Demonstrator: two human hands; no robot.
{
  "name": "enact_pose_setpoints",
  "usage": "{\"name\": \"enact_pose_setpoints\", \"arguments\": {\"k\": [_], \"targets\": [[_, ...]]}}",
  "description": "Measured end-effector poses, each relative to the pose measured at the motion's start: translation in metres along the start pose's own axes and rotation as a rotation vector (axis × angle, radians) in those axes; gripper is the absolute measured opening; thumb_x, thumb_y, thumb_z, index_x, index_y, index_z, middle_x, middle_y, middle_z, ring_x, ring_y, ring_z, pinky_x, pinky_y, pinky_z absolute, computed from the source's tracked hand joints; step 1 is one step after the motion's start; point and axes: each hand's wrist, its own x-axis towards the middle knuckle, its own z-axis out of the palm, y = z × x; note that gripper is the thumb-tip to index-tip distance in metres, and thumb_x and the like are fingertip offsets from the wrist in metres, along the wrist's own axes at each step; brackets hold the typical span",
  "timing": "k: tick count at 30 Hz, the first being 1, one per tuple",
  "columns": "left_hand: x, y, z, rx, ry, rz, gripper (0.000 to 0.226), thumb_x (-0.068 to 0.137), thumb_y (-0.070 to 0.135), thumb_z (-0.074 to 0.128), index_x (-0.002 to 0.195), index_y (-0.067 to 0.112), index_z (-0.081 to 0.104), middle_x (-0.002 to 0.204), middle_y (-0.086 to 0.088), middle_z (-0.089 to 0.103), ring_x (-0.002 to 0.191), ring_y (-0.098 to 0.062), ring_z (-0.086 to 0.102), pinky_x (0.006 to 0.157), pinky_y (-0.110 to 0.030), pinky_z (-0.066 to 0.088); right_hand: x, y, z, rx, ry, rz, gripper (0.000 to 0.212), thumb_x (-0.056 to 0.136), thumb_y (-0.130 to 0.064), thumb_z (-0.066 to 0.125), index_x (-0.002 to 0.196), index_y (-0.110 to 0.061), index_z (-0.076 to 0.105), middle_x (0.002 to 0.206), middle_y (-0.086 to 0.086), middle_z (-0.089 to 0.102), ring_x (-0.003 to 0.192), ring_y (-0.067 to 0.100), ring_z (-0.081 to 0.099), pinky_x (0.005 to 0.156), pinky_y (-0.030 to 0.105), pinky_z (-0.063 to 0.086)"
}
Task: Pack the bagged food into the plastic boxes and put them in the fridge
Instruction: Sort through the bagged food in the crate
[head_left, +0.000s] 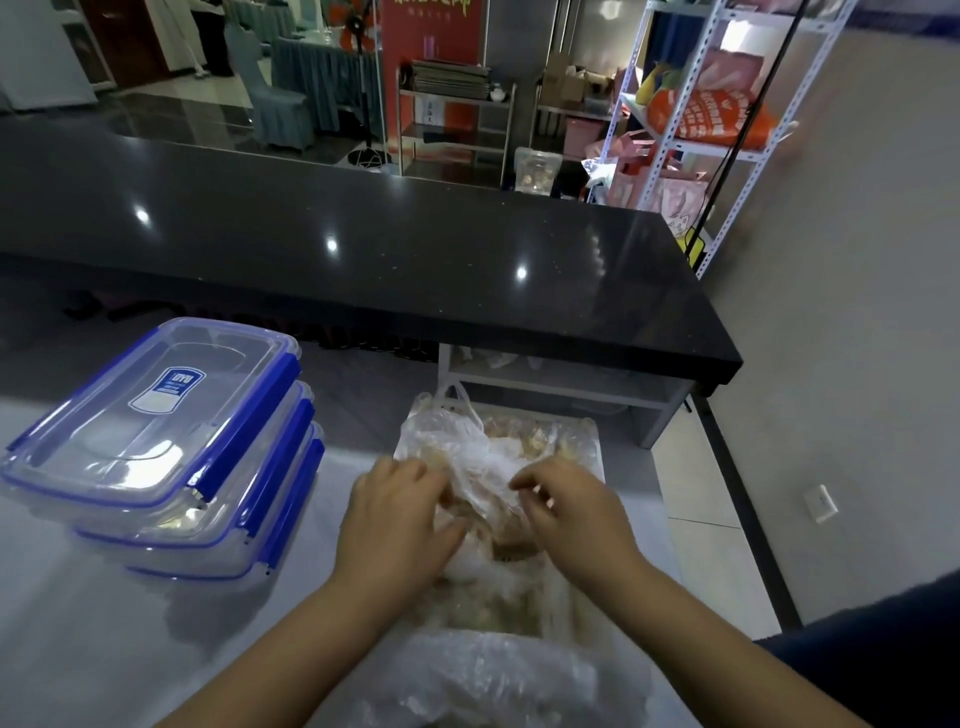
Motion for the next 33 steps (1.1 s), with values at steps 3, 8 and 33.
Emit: {"name": "enact_pose_setpoints", "arguments": {"k": [3, 8, 33], "targets": [[0.033, 0.009, 0.002, 0.035, 0.136, 0.062, 0.015, 0.072, 0.031, 0.072, 0.085, 0.025, 0.067, 0.085, 0.01, 0.062, 0.079, -0.016, 0.052, 0.068, -0.029, 0.043, 0.024, 0.019, 0.002, 0.044, 0.001, 0.148, 0.027, 0.092, -0.016, 0.052, 0.116, -0.024, 0.061, 0.116, -0.006, 0.06, 0.103, 0.011, 0.054, 0.086, 0.028, 0.049], [0.074, 0.022, 0.025, 0.283, -0.15, 0.146, 0.035, 0.087, 0.041, 0.053, 0.115, 0.022, 0.059, 0.112, 0.004, 0.062, 0.112, -0.021, 0.045, 0.093, -0.035, 0.033, 0.035, 0.029, 0.023, -0.017, -0.154, 0.196, 0.047, 0.089, -0.013, 0.051, 0.135, -0.021, 0.046, 0.13, 0.001, 0.055, 0.115, 0.019, 0.051, 0.093, 0.029, 0.043], [0.069, 0.011, -0.011, -0.205, -0.024, -0.02, 0.06, 0.08, 0.04, 0.06, 0.134, 0.026, 0.04, 0.127, 0.009, 0.048, 0.125, -0.012, 0.035, 0.105, -0.033, 0.024, 0.033, 0.028, -0.033, 0.096, 0.084, 0.085, 0.067, 0.072, -0.014, 0.068, 0.133, -0.031, 0.044, 0.125, -0.011, 0.045, 0.122, 0.01, 0.034, 0.103, 0.031, 0.03]]}}
